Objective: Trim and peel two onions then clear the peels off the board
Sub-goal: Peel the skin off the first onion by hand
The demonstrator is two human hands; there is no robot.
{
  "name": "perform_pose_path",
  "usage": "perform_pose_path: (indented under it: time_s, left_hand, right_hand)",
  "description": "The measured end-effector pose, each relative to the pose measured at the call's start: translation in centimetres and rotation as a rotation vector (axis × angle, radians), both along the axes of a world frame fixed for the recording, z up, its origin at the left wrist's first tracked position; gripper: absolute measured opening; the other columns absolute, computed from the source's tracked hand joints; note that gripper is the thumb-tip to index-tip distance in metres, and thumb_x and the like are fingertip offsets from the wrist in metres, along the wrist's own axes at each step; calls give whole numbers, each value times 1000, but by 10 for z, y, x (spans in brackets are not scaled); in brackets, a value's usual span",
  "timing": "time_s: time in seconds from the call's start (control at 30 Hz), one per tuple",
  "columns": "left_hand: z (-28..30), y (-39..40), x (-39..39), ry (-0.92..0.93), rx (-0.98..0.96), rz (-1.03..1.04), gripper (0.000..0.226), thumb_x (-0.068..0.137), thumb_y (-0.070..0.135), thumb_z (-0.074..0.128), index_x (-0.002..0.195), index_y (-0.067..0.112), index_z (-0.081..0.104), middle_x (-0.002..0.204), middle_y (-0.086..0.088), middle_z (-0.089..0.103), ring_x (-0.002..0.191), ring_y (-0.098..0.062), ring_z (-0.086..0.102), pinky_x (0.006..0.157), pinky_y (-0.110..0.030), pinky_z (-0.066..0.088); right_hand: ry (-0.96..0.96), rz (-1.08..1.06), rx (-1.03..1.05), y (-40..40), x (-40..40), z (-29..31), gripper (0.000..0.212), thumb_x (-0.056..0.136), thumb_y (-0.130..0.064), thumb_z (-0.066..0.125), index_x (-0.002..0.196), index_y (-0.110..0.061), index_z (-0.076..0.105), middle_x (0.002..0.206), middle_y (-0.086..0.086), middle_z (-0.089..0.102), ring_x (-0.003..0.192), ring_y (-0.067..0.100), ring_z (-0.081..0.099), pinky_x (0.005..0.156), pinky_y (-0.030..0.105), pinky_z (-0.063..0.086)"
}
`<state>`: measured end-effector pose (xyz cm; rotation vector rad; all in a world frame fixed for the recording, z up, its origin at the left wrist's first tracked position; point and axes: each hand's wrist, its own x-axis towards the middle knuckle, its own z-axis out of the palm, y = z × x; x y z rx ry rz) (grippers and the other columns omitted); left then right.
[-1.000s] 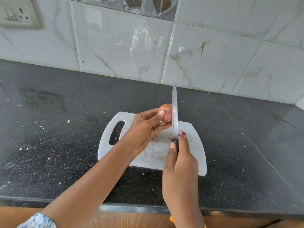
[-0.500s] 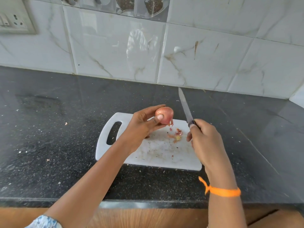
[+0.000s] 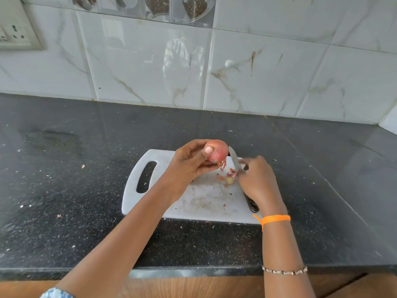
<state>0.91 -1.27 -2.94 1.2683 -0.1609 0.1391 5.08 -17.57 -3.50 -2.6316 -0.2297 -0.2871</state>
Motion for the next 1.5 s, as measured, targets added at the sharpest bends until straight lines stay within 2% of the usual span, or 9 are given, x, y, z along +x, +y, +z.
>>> perform_pose_path:
  time_s: [0.13,0.27,0.5,0.7,0.83,1.03,1.3,1.4,1.5]
  left_hand:
    - [5,1,6,30,-98,5,22,96,14,47,111,4,60,102,-14,67,90,-22,69,81,-26,56]
    - [17,3,13,30,-138,32,25,99,15,43,116,3,57,97,-13,68,82,-20,70,76,-25,57]
    - [21,9,18,6,158,195,20,89,17,63,108,11,64,94,-11,71,72,-22,71,67,-27,58]
    - [22,7,11,-4,219,228,19,82,18,72,99,10,70,89,-8,72,65,-22,70,60,-25,56]
    - [17,8,6,31,133,226,20,80,19,71,95,7,66,92,-12,69,67,-24,71,59,-24,56]
    - [18,13,3,67,-3,124,29,75,14,70,101,3,64,97,-14,69,70,-21,71,61,-20,55]
    - [15,7,3,-3,40,118,27,74,-1,71,98,11,66,103,-8,67,81,-22,71,68,-22,56]
    - [14,6,3,-11,31,129,29,74,-1,71,100,12,68,106,-8,68,85,-25,70,70,-22,56]
    - [14,7,3,2,-13,124,32,76,0,69,108,7,67,112,-10,68,85,-26,71,73,-22,56]
  right_hand:
    - [76,358,468,9,-3,39,55,87,-6,62,134,-30,47,121,-5,48,106,8,53,67,4,44]
    - [103,564,534,20,10,57,51,76,-6,74,120,-27,59,119,-4,59,102,6,62,88,25,52]
    - [121,616,673,24,27,47,40,73,-4,78,107,-19,65,106,-4,68,97,13,65,87,38,55]
    - [133,629,734,18,21,43,39,68,-7,81,102,-20,67,103,-1,69,92,9,66,75,23,55]
    - [180,649,853,22,16,39,31,65,-16,78,95,-18,68,101,2,67,92,16,65,72,28,56]
    - [141,551,1058,27,11,34,9,74,0,72,77,-7,66,93,7,69,86,21,68,71,32,59]
    - [8,432,1012,19,16,33,19,83,8,64,75,-8,57,76,5,63,72,11,68,65,26,58]
    - [-21,411,745,17,19,30,34,78,14,61,77,-20,61,79,-7,65,76,1,62,72,18,51]
    - [61,455,781,18,17,30,36,80,13,53,87,-21,63,92,-4,68,90,13,66,79,29,54]
